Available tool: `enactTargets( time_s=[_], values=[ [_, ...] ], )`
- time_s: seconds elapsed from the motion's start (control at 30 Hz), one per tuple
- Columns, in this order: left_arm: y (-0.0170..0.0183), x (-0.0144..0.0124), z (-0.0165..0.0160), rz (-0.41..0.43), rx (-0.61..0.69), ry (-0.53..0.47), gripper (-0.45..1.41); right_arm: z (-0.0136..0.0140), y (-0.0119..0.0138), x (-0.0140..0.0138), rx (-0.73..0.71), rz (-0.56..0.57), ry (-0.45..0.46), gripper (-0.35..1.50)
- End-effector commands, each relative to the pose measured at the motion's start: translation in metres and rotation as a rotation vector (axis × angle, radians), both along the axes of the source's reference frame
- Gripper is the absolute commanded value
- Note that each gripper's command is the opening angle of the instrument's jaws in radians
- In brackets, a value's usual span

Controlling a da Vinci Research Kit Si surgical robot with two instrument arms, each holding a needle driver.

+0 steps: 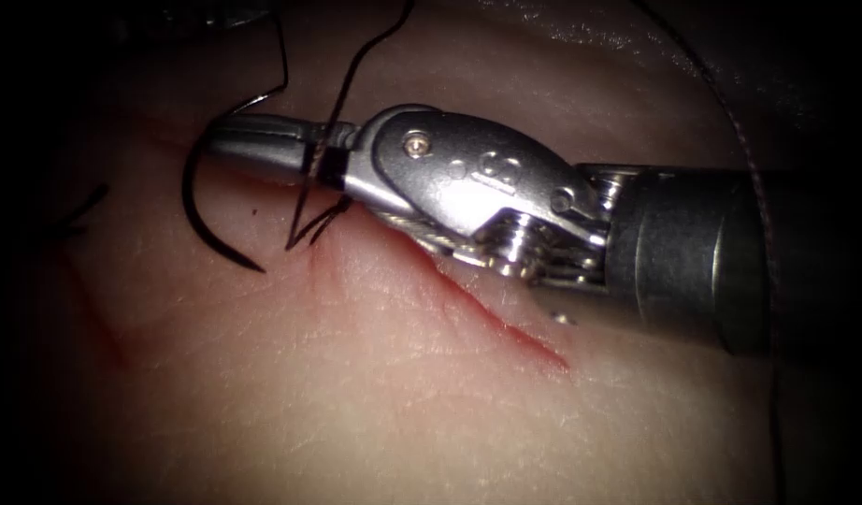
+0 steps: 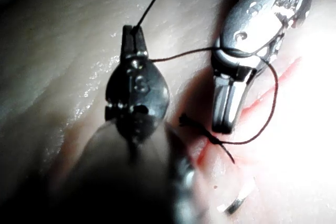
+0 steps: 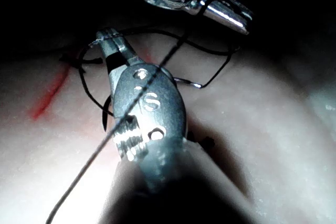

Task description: Wound Closure

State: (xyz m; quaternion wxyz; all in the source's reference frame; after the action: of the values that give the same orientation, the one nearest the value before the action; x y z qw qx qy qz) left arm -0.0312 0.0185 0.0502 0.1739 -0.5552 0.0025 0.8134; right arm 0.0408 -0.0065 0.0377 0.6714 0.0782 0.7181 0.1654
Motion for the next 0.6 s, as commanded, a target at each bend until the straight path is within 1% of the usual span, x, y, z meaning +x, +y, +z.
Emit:
enactTargets(
  time_s=[0.03, 0.13, 0.3, 0.47, 0.5, 0.6],
  values=[
    [-0.0006, -0.0005, 0.0014, -0.008, 0.003, 0.016, -0.45, -0.0002, 0.0001, 0.0009, -0.011, 0.004, 0.008, -0.35],
    [-0.0017, -0.0002, 0.0027, -0.025, 0.009, 0.027, -0.45, -0.0004, 0.0002, 0.0008, -0.02, 0.014, 0.013, -0.35],
    [-0.0032, 0.0006, 0.004, -0.031, 0.015, 0.029, -0.45, -0.0006, 0.0002, 0.0004, -0.028, 0.085, -0.018, -0.35],
    [-0.0039, 0.0016, 0.004, -0.044, 0.028, 0.028, -0.45, -0.0007, 0.0002, -0.0003, -0.033, 0.171, -0.074, -0.35],
    [-0.004, 0.0019, 0.0038, -0.045, 0.031, 0.028, -0.45, -0.0006, 0.0003, -0.0007, -0.033, 0.203, -0.094, -0.35],
    [-0.0043, 0.002, 0.0035, -0.045, 0.039, 0.025, -0.45, -0.0005, 0.0005, -0.0013, -0.033, 0.257, -0.129, -0.35]
  ],
)
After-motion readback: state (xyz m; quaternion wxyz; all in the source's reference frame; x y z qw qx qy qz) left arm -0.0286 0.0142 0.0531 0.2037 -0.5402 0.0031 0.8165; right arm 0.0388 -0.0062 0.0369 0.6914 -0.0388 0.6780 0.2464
